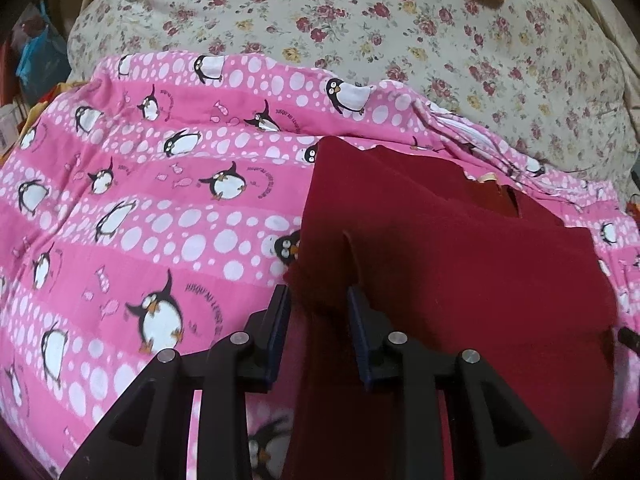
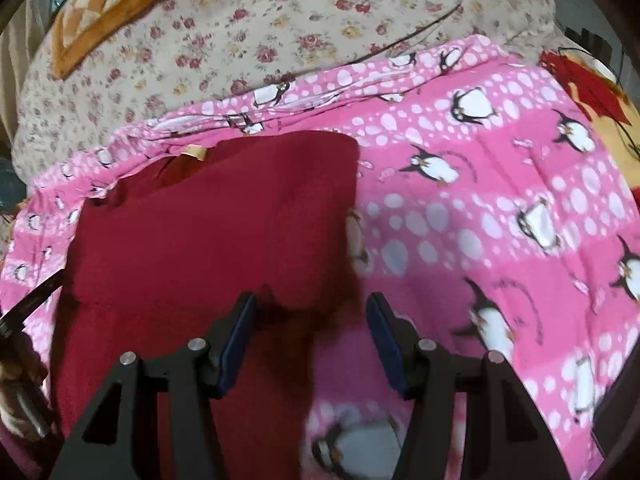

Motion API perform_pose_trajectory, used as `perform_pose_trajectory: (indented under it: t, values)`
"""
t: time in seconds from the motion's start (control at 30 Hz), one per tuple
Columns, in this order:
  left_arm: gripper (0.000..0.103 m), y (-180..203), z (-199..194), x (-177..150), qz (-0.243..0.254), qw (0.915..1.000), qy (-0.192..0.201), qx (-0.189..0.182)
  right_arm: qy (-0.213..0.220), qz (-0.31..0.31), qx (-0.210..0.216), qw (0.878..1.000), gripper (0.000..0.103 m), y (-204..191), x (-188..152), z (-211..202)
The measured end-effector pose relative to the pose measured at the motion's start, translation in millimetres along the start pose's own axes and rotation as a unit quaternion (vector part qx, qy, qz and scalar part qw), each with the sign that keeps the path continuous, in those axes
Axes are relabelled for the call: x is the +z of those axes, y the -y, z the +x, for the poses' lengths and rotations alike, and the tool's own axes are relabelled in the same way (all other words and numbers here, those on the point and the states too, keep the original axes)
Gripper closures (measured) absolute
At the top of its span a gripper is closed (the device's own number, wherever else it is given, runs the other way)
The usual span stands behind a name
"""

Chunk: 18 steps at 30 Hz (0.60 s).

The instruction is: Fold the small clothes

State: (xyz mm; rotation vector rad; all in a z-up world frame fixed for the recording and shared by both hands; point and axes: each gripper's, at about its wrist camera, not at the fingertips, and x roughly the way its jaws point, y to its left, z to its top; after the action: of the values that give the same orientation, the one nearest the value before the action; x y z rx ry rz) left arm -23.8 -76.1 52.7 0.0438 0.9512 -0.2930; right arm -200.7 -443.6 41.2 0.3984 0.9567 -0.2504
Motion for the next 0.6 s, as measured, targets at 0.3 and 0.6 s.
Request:
perform_pose_trajectory:
  t: [0.3,0.6]
  values:
    - [0.094,-5,-44,-53,0.007,0.9990,-0.031,-0.029,-0.038,-0.035,0.063,0.997,0.043,4,-62,-47]
    - [0.094,-21,-84,-113,0.017,0.9961,-0.067,-0.056,-0.098,-0.049,0.088,0.990,0.042,-1,-127,-58]
